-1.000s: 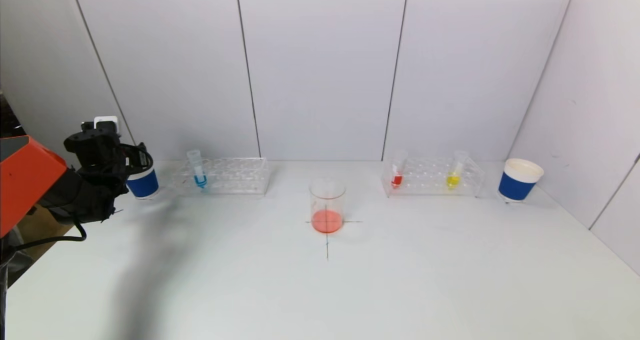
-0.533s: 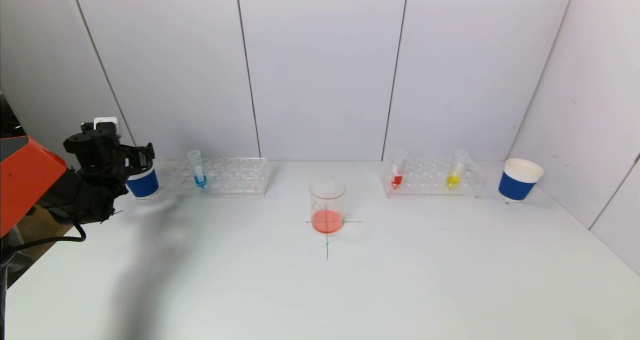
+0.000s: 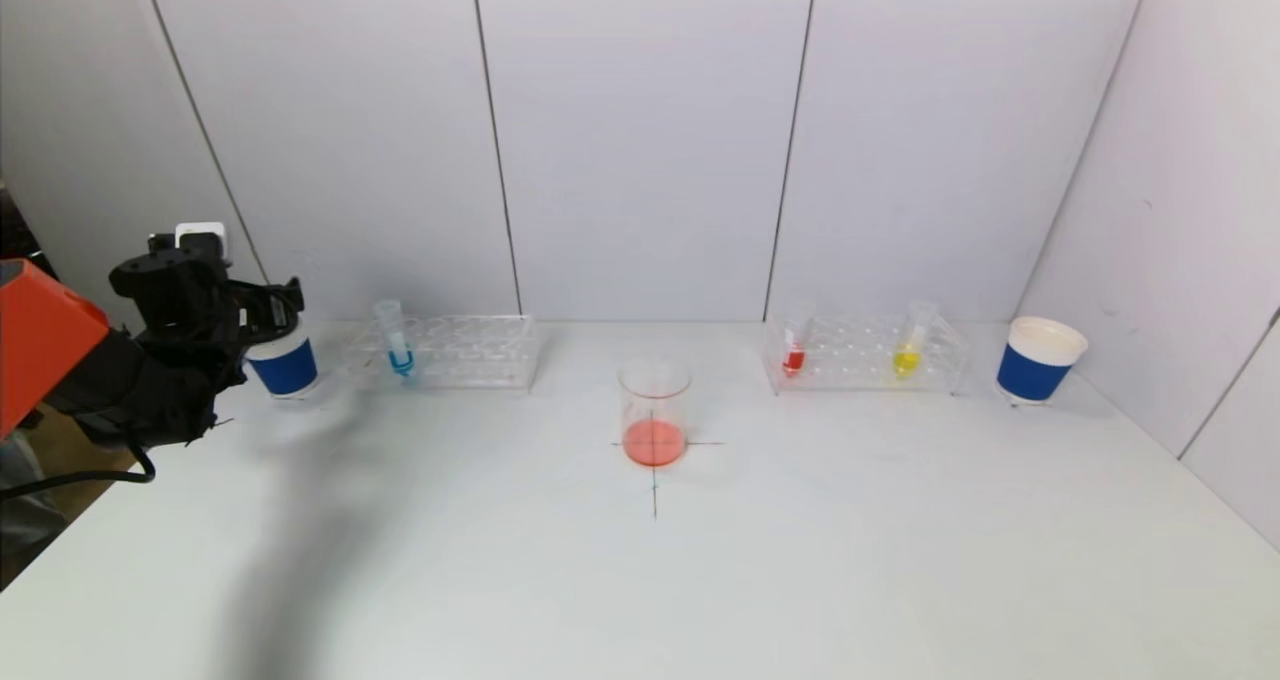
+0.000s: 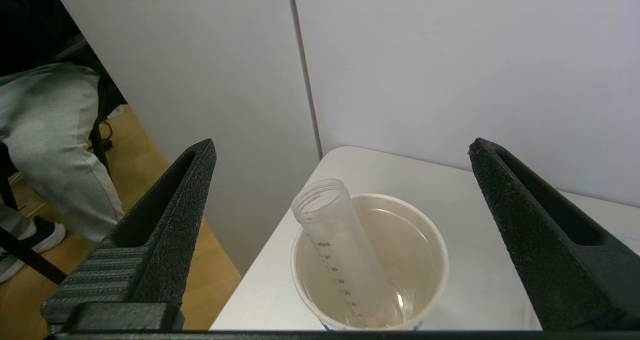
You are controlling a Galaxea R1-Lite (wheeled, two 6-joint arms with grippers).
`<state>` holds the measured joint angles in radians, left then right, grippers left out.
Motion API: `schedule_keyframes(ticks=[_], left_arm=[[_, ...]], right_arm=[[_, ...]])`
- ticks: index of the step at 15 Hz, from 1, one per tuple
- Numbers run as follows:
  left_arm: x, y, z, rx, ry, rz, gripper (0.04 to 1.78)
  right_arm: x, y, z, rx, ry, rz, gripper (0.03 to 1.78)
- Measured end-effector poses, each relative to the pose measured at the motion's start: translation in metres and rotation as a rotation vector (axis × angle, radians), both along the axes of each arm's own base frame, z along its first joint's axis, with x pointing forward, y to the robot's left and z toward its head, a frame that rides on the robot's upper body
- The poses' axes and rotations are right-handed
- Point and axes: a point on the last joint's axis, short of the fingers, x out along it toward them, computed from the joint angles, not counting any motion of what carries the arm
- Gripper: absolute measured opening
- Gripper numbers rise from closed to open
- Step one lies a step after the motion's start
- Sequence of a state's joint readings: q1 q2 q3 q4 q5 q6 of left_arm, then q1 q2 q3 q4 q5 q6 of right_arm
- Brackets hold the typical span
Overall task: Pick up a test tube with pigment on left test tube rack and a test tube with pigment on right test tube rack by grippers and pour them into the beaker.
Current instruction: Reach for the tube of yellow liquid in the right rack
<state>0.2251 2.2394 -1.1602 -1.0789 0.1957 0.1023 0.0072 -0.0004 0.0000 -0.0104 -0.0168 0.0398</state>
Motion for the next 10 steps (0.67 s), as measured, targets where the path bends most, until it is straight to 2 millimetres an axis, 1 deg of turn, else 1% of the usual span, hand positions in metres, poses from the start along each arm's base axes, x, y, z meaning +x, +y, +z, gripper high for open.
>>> schedule_keyframes(ticks=[4,7,10], left_arm=[[-0.027,-0.026,0.031,0.005,-0.020,-0.049,1.76],[-0.061,-0.057,0.055,0.009,-0.037,-0.113,1.76],[-0.103,-0.082,0.073,0.033,-0.042,-0.175,1.76]], right_arm=[[0.000,0.000,0.000,0.000,0.000,0.000,1.76],[0.000,0.000,0.000,0.000,0.000,0.000,1.76],[0.000,0.000,0.000,0.000,0.000,0.000,1.76]])
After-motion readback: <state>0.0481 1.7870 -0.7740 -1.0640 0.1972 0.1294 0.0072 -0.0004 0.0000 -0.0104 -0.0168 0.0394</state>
